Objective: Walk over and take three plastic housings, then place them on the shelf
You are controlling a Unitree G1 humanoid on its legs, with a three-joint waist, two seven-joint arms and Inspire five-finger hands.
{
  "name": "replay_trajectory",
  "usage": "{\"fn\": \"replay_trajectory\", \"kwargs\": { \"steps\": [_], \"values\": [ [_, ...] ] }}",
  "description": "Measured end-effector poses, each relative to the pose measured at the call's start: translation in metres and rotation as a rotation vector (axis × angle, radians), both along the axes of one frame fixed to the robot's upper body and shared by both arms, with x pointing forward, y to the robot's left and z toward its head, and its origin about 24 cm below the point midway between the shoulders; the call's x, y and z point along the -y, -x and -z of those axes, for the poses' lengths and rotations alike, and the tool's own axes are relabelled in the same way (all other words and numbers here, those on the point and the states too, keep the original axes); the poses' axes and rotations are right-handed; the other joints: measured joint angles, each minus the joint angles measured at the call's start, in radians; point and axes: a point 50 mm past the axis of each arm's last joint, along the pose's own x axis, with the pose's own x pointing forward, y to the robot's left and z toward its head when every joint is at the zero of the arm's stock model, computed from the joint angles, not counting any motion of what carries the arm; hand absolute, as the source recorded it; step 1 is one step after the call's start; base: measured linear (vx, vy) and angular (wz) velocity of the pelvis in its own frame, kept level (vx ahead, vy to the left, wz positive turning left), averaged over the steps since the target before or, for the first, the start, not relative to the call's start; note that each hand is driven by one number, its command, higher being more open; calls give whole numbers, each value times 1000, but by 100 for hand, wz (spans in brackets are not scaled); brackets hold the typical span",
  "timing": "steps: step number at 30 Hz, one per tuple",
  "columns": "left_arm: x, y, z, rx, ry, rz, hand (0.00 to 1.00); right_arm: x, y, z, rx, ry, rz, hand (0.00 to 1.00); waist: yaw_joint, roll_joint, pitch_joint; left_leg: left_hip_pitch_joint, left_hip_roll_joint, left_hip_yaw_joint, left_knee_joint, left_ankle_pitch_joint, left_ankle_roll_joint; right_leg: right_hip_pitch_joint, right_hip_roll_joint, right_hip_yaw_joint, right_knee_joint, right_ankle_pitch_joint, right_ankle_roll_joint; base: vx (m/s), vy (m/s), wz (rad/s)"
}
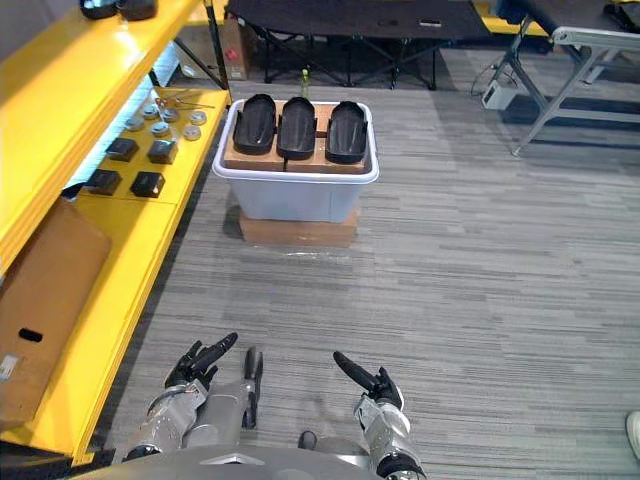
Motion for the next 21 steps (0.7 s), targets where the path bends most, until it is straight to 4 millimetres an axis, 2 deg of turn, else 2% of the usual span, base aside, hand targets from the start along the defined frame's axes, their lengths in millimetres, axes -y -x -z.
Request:
{"fn": "replay_trajectory", "kwargs": {
  "steps": [1, 2, 4, 5, 6, 7, 8, 9, 10, 11, 12, 13, 14, 15, 16, 17, 18, 19, 20, 21],
  "values": [
    [-3, 0, 0, -3, -7, -1, 100, -1, 3, 1, -15, -5, -4, 100, 1, -14, -3, 6, -19, 15, 18, 52, 34, 10, -24, 7, 32, -48, 5, 575, 256, -5],
    [-6, 0, -1, -4, -11, -13, 100, 0, 5, 2, -23, -7, -6, 100, 1, -50, -12, -2, -72, 29, 69, 66, 83, 0, -76, 11, 110, -127, 6, 532, 196, -3],
    [-5, -2, 0, -25, -2, -26, 100, 2, 8, 3, -36, 0, -24, 100, -4, -66, -16, -5, -111, 44, 112, 18, 146, -52, -111, 27, 249, -156, 49, 551, 177, 2],
    [-9, 2, 3, -63, -11, -27, 100, -2, 11, 6, -72, 4, -78, 100, -1, -66, -13, 32, -121, 59, 132, -41, 167, -174, -129, 51, 562, -120, 207, 538, 181, -6],
    [-12, 4, 3, -72, -19, -29, 100, -5, 13, 8, -84, -7, -87, 100, 0, -71, -6, 63, -129, 55, 132, -64, 173, -225, -145, 47, 684, -86, 276, 631, 233, -14],
    [-16, 4, 3, -75, -34, -38, 100, -5, 13, 8, -90, -17, -90, 100, -2, -79, 7, 122, -143, 56, 122, -90, 181, -278, -182, 19, 848, -72, 292, 413, 135, -8],
    [-17, 4, 3, -79, -40, -44, 100, -3, 13, 8, -92, -12, -99, 100, -2, -80, 16, 164, -149, 56, 117, -108, 181, -304, -208, -10, 926, -79, 267, 522, 169, -10],
    [-16, 7, 4, -92, -44, -51, 100, -1, 15, 9, -98, 3, -114, 100, -2, -68, 21, 247, -150, 54, 95, -141, 186, -356, -243, -72, 995, -102, 204, 516, 152, -3],
    [-14, 13, 6, -105, -37, -57, 100, 4, 20, 9, -109, 18, -119, 100, -6, -47, 16, 313, -146, 44, 65, -165, 187, -416, -255, -122, 968, -126, 164, 503, 130, 5],
    [-14, 14, 7, -108, -33, -61, 100, 7, 22, 9, -107, 24, -106, 100, -8, -43, 13, 340, -144, 33, 50, -172, 188, -442, -256, -141, 928, -134, 152, 594, 51, 49],
    [-12, 18, 10, -122, -30, -63, 100, 11, 22, 7, -97, 42, -91, 100, -27, -34, 11, 385, -123, 2, 35, -185, 195, -476, -243, -186, 730, -140, 139, 398, -2, 64],
    [-11, 17, 10, -123, -27, -61, 100, 11, 22, 7, -96, 46, -84, 100, -33, -32, 7, 395, -113, -16, 35, -194, 191, -488, -231, -188, 624, -130, 141, 643, -74, 93],
    [-8, 18, 12, -128, -17, -58, 100, 11, 23, 8, -96, 41, -57, 100, -37, -28, 6, 413, -95, -54, 30, -211, 176, -508, -213, -173, 429, -69, 139, 459, -90, 72],
    [-7, 19, 13, -132, -13, -56, 100, 10, 24, 8, -93, 37, -42, 100, -37, -30, 5, 422, -90, -73, 26, -219, 163, -517, -203, -155, 345, -26, 136, 697, -178, 96],
    [-6, 16, 12, -127, -9, -56, 100, 9, 24, 8, -87, 36, -18, 100, -38, -34, 3, 446, -77, -103, 23, -243, 132, -521, -197, -121, 232, 64, 135, 598, -243, 91],
    [-8, 17, 12, -130, -12, -67, 100, 7, 26, 8, -91, 36, -11, 100, -34, -46, -4, 480, -68, -128, 23, -273, 97, -513, -191, -110, 178, 163, 128, 610, -282, 86],
    [-10, 18, 12, -132, -16, -78, 100, 5, 29, 9, -99, 28, -9, 100, -30, -57, -11, 498, -68, -137, 24, -289, 81, -505, -190, -114, 158, 220, 116, 642, -353, 70],
    [-8, 19, 14, -139, -2, -105, 100, 4, 35, 11, -105, 17, 6, 100, -28, -58, -28, 531, -57, -161, 31, -327, 60, -500, -184, -116, 195, 311, 75, 608, -316, 39],
    [3, 20, 15, -155, 32, -110, 100, 13, 30, 7, -88, 48, 3, 100, -29, -10, -44, 523, -14, -163, 53, -321, 41, -508, -152, -146, 242, 279, 44, 585, -297, 30],
    [5, 22, 16, -164, 43, -107, 100, 14, 30, 7, -85, 52, 9, 100, -31, -8, -52, 519, -9, -164, 63, -313, 34, -504, -149, -150, 241, 245, 49, 619, -305, 1]
  ]
}}
